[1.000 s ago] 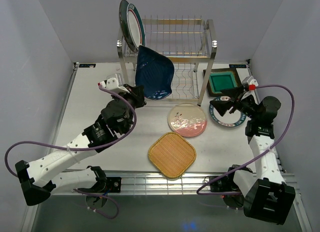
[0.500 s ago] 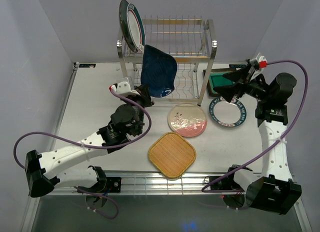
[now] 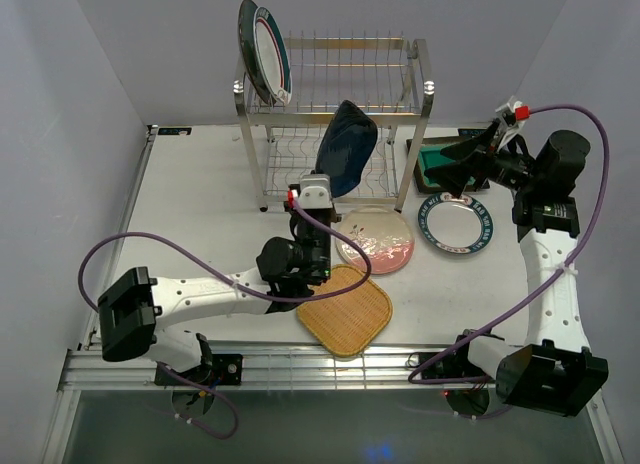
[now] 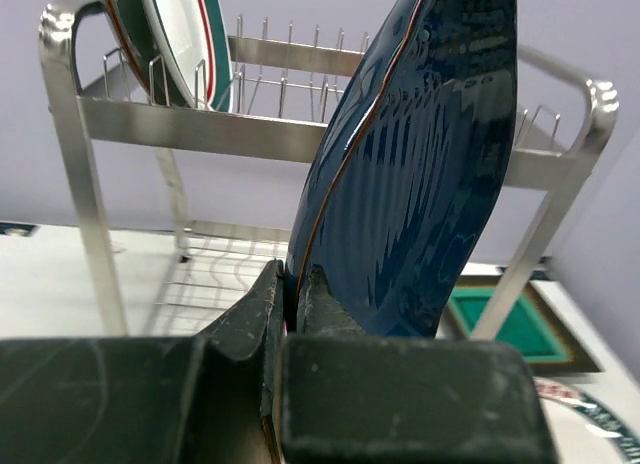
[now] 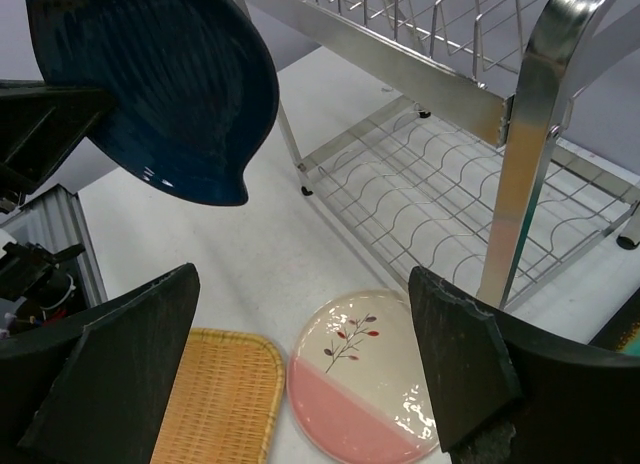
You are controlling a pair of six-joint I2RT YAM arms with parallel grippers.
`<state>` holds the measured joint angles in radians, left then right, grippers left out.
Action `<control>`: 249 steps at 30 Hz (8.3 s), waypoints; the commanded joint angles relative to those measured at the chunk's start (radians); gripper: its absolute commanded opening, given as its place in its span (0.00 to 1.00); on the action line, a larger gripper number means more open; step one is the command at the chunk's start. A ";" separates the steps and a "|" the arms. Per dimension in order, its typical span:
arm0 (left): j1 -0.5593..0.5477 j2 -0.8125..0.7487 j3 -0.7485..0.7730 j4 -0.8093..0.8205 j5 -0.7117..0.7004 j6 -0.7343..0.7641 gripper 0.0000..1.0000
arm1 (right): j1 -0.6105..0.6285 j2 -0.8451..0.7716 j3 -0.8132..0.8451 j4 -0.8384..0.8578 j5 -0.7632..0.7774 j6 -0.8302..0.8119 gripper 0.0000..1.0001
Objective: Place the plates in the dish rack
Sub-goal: Insert the plate into the dish rack.
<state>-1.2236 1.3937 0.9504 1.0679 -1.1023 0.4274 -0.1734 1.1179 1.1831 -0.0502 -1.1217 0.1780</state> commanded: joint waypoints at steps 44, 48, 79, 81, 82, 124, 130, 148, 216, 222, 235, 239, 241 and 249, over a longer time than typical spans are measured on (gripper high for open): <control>0.190 0.370 1.085 -0.050 -0.014 0.533 0.00 | 0.005 -0.069 -0.662 0.771 0.103 0.043 0.90; 0.254 0.378 1.110 -0.204 0.004 0.453 0.00 | 0.005 -0.066 -0.660 0.771 0.099 0.046 0.90; 0.458 0.542 1.341 -0.689 0.067 0.241 0.00 | -0.003 -0.026 -0.663 0.796 0.063 0.057 0.90; 0.463 0.550 1.341 -0.689 0.062 0.246 0.00 | -0.002 -0.023 -0.660 0.796 0.062 0.058 0.90; 0.464 0.556 1.340 -0.689 0.061 0.247 0.00 | -0.003 -0.023 -0.662 0.796 0.060 0.058 0.90; 0.509 0.645 1.332 -0.520 -0.070 0.438 0.00 | -0.011 0.014 -0.645 0.799 0.036 0.078 0.90; 0.497 0.634 1.306 -0.531 -0.073 0.407 0.00 | -0.012 0.016 -0.643 0.799 0.033 0.081 0.90; 0.495 0.656 1.346 -0.560 -0.097 0.373 0.00 | -0.015 0.020 -0.640 0.800 0.026 0.086 0.90; 0.483 0.605 1.266 -0.554 -0.151 0.332 0.37 | -0.026 0.046 -0.629 0.817 0.000 0.121 0.90; 0.478 0.587 1.277 -0.557 -0.146 0.335 0.51 | -0.026 0.054 -0.628 0.819 -0.003 0.123 0.90; 0.308 0.489 1.265 -0.554 -0.134 0.326 0.67 | -0.028 0.059 -0.628 0.822 -0.004 0.127 0.90; 0.280 0.441 1.229 -0.553 -0.152 0.307 0.80 | -0.028 0.059 -0.626 0.822 -0.009 0.129 0.90; 0.263 0.401 1.182 -0.553 -0.163 0.294 0.89 | -0.028 0.059 -0.626 0.823 -0.009 0.129 0.90; 0.136 0.142 0.797 -0.554 -0.183 0.133 0.98 | -0.028 0.060 -0.626 0.822 -0.009 0.132 0.90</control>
<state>-1.0340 1.6428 1.8542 0.5106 -1.2789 0.6453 -0.1963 1.1736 0.5144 0.7338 -1.1110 0.3069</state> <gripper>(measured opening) 0.978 0.899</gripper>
